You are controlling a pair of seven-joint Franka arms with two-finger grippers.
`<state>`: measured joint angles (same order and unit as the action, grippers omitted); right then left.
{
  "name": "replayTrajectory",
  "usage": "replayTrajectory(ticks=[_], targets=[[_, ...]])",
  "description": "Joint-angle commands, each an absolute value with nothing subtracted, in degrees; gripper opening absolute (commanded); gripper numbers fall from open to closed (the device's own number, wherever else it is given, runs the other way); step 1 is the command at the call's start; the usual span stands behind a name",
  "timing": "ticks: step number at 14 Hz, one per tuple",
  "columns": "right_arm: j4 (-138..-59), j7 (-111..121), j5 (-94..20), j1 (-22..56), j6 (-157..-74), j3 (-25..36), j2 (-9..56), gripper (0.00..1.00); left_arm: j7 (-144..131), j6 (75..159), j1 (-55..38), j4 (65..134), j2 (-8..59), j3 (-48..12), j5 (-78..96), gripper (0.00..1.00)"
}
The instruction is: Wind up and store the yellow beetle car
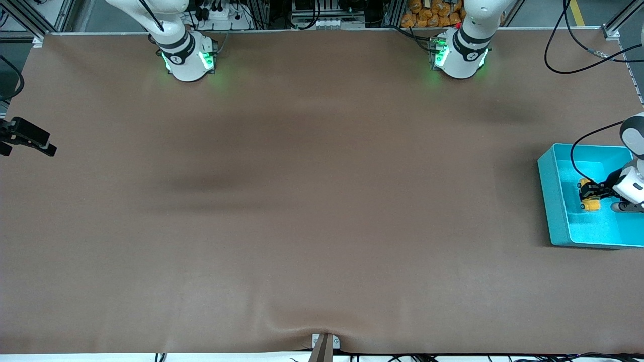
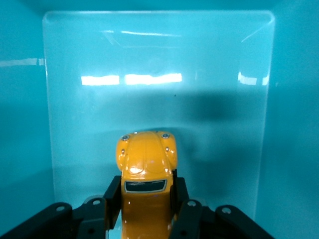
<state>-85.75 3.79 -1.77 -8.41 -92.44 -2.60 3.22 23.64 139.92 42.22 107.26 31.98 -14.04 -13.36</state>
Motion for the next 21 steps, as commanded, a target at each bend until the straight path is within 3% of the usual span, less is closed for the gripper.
replayTrajectory(ticks=[1,2,3,4,5,10,18,21], targets=[[-85.52,2.90,-1.49,-9.14,-92.64,-3.08,3.08,1.00,26.63,140.54,43.68,106.17,33.40,-14.68,-12.22,0.00],[-85.52,2.90,-1.49,-9.14,-92.72,-3.08,3.08,1.00,26.54,140.54,43.51,106.26,33.49,-14.68,-12.22,0.07],[-85.52,2.90,-1.49,-9.14,-92.81,-3.08,3.08,1.00,26.54,140.54,43.33,106.26,33.66,-14.68,-12.22,0.41],[-85.52,2.90,-1.49,-9.14,-92.73,-3.08,3.08,1.00,26.63,140.54,43.16,106.26,33.84,-14.68,-12.30,0.90],[-85.52,2.90,-1.49,-9.14,-92.81,-3.08,3.08,1.00,26.63,140.54,42.98,106.26,33.40,-14.85,-12.39,1.00],[-85.52,2.90,-1.49,-9.23,-92.99,-3.08,3.08,1.00,25.93,138.61,42.63,106.26,26.82,-17.40,-12.39,1.00],[-85.61,2.90,-1.49,-9.23,-92.99,-2.99,3.08,1.00,16.36,125.44,42.63,105.38,18.12,-25.74,-12.39,1.00],[-85.52,2.90,-1.41,-9.23,-93.34,-2.99,3.08,1.00,10.75,118.77,35.71,105.38,13.46,-24.18,-12.22,1.00]])
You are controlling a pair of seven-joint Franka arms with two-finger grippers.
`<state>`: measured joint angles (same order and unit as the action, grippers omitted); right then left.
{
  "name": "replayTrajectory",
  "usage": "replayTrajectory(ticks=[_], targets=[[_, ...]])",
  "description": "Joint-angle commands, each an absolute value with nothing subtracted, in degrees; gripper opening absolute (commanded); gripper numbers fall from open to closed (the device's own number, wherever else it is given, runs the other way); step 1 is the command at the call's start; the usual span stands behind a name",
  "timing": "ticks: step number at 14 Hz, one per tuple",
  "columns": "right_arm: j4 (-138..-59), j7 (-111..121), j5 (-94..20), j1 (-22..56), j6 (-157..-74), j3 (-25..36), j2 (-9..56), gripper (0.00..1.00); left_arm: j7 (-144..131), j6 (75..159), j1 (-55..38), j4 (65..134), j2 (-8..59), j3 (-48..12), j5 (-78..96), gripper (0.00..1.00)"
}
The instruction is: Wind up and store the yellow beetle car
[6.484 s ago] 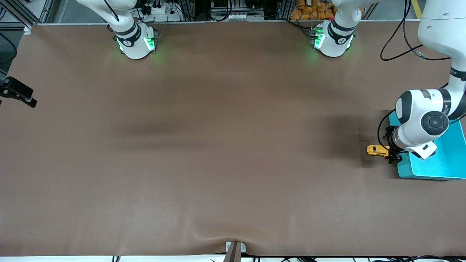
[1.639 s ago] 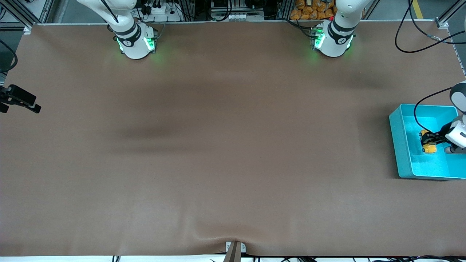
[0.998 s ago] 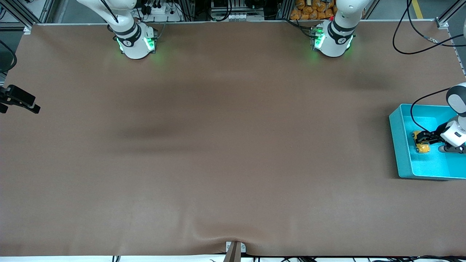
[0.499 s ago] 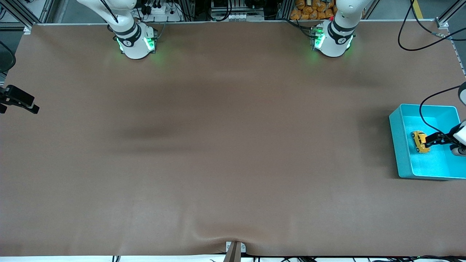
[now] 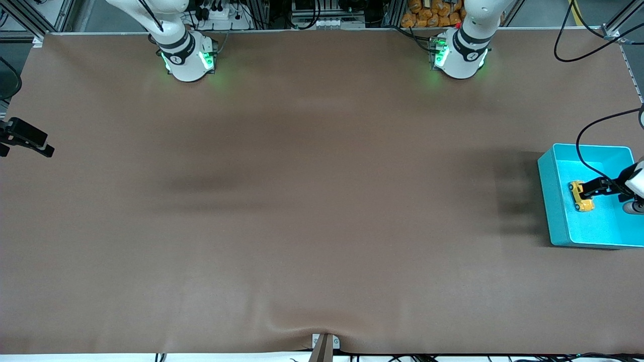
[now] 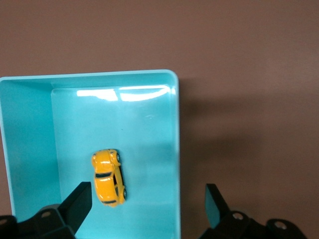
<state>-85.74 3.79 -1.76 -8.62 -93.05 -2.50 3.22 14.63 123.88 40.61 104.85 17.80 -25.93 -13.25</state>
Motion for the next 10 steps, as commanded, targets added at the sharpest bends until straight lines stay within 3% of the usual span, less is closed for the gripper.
replayTrajectory(ticks=[1,7,10], targets=[[-85.52,2.90,-1.41,-9.23,-93.34,-2.99,3.08,1.00,7.59,116.30,32.29,105.38,11.53,-23.04,-12.22,1.00],[-85.52,2.90,-1.41,-9.05,-93.34,-2.99,3.08,1.00,-4.91,103.20,9.44,105.21,1.95,-13.64,-8.90,1.00],[-85.34,2.90,-1.41,-9.14,-93.34,-2.99,3.08,1.00,-5.45,96.88,2.21,102.41,-0.53,-9.41,-4.93,1.00]])
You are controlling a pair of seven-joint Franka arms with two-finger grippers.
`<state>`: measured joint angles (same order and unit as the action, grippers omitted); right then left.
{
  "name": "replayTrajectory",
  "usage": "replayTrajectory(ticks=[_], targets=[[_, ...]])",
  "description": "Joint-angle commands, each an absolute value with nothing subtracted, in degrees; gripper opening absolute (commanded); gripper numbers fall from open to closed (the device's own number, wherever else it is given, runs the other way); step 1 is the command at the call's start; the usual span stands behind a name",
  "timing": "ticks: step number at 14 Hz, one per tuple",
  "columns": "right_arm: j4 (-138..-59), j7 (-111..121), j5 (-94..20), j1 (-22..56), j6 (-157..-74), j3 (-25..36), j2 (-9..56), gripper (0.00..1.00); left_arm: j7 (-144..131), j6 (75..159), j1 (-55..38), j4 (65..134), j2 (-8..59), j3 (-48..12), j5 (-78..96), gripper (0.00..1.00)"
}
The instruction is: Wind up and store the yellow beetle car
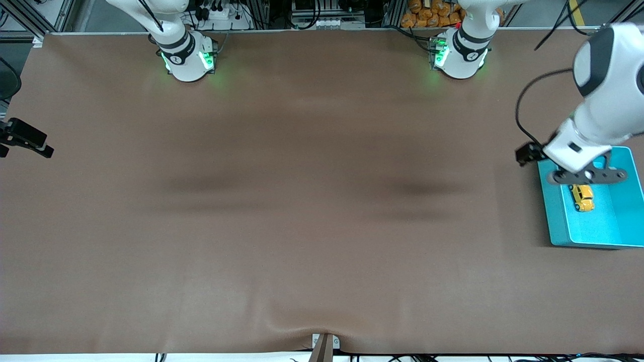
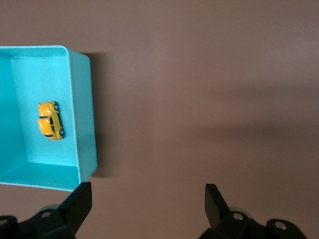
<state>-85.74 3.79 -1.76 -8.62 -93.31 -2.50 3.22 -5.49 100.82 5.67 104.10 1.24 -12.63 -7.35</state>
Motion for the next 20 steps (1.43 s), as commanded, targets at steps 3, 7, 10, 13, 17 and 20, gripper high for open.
replayTrajectory(ticks=[3,7,10,13,17,20], targets=[[-85.34,2.90,-1.49,-9.14,-93.34,-2.99,3.08,1.00,-5.36,90.55,-0.17,96.00,-0.26,-8.18,-3.17,1.00],[-85.34,2.90,-1.49,-9.23,-93.34,-2.99,3.08,1.00,-5.36,86.14,-2.10,93.08,-0.35,-7.56,-3.25,1.00],[-85.25,2.90,-1.41,-9.23,-93.34,-2.99,3.08,1.00,-4.57,84.12,-2.73,91.24,-0.70,-7.38,-3.78,1.00],[-85.25,2.90,-1.41,-9.23,-93.34,-2.99,3.08,1.00,-4.31,83.76,-2.64,91.05,-1.32,-7.82,-3.78,1.00],[-85.17,2.81,-1.49,-9.14,-93.16,-3.08,2.99,1.00,-2.39,83.76,-2.55,90.09,-1.41,-8.09,-2.55,1.00],[-85.17,2.90,-1.49,-9.14,-93.34,-3.08,2.99,1.00,2.62,83.85,-2.29,88.86,-2.10,-7.56,-2.55,1.00]])
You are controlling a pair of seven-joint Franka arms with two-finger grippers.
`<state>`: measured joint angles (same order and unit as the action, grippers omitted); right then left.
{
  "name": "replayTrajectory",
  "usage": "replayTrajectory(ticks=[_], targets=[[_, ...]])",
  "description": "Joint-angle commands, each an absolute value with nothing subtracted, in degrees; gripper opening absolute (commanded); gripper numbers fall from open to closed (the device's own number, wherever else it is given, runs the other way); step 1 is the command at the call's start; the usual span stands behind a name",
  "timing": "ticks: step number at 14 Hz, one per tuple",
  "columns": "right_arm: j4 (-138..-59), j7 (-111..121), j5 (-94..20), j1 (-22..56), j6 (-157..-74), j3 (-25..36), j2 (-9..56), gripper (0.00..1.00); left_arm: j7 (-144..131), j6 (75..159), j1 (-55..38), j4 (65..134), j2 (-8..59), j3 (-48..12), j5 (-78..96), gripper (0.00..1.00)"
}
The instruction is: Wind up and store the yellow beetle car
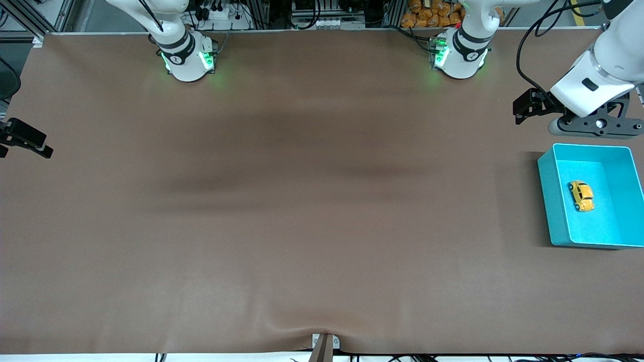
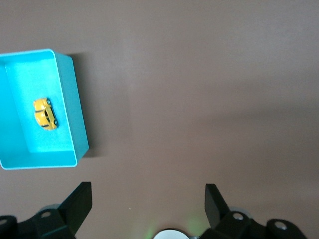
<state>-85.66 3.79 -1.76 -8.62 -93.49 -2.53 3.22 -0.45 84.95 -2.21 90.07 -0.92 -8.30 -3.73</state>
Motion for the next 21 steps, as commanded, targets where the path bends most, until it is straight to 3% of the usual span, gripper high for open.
replayTrajectory(ticks=[1,21], targets=[[-85.17,2.90,-1.49,-9.14,-93.43,-3.08,3.08,1.00,2.81,84.28,-2.37,88.68,-2.20,-7.56,-2.81,1.00],[-85.17,2.90,-1.41,-8.70,-93.51,-3.16,3.08,1.00,2.90,84.64,-2.37,88.24,-1.85,-8.00,-0.44,1.00]])
